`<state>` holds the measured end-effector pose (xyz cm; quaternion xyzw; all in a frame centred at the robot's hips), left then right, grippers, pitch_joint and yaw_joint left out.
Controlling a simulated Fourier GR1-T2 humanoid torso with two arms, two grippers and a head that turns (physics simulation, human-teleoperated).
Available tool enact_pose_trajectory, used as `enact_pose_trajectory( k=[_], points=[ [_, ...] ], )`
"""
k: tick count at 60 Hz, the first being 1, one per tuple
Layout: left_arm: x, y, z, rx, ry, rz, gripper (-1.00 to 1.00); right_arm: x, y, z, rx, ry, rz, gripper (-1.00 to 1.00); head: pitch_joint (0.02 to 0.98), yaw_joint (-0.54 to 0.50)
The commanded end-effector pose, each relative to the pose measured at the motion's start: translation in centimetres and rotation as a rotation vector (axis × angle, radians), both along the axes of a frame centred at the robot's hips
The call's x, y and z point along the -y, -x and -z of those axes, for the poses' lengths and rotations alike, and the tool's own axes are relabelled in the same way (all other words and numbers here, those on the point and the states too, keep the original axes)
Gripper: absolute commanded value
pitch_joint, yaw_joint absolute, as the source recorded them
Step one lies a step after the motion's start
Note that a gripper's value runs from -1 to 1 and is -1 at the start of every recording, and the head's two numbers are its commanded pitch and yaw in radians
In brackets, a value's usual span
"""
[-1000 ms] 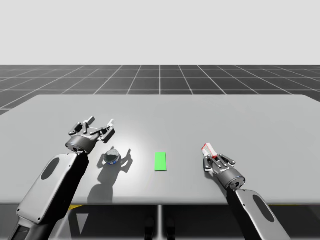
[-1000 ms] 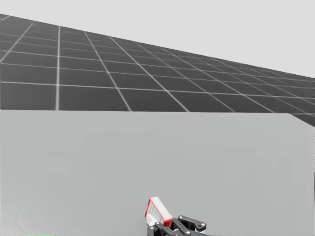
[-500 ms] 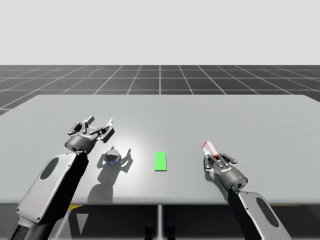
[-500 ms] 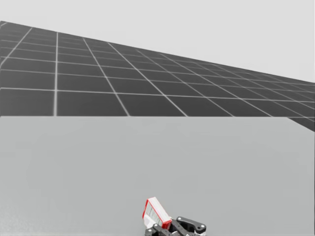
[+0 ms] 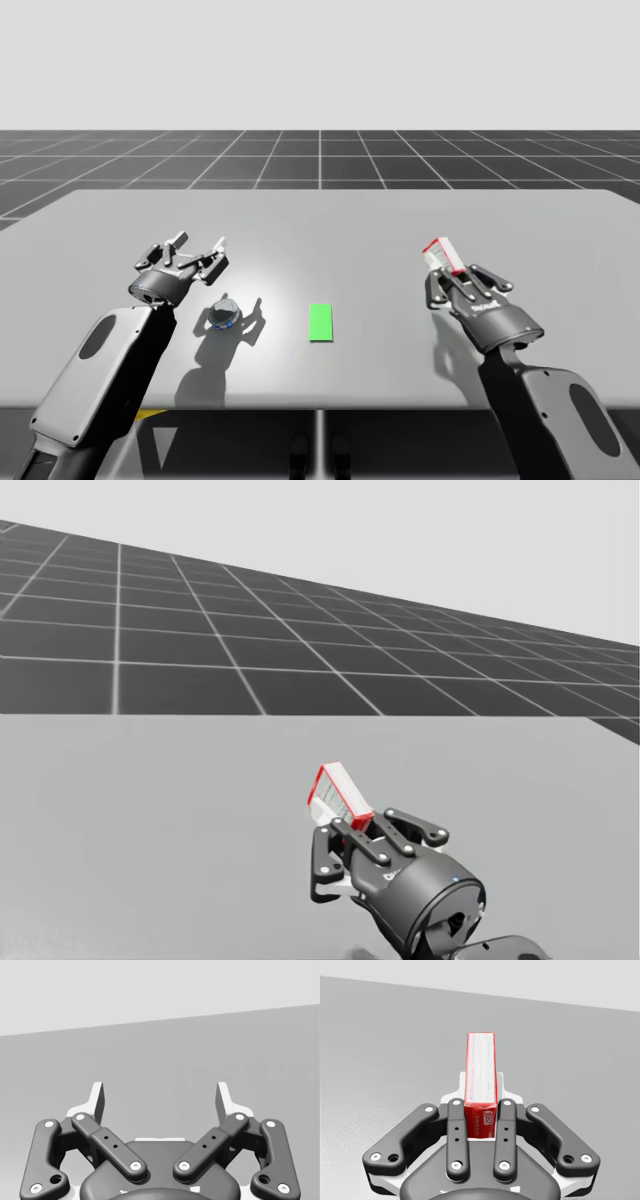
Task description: Look at the card. If it is red, pick the object on the left. If it is green, pick the object on the right.
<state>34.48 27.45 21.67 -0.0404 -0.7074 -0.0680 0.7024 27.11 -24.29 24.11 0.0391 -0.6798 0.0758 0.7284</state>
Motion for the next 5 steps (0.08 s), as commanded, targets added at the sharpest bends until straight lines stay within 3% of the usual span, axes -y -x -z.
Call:
enact_pose_trajectory(
  k=[1, 5],
  points=[
    [0.0, 0.0, 0.0, 0.001, 0.001, 0.0, -1.0, 0.7, -0.3, -5.1, 0.117, 0.007, 0.082, 1.0, 0.461, -0.41],
    [-0.1, 0.0, -0.1, 0.002, 0.002, -0.001, -1.0, 0.7, 0.0, -6.7, 0.158, 0.005, 0.087, 1.0, 0.459, -0.41]
  ],
)
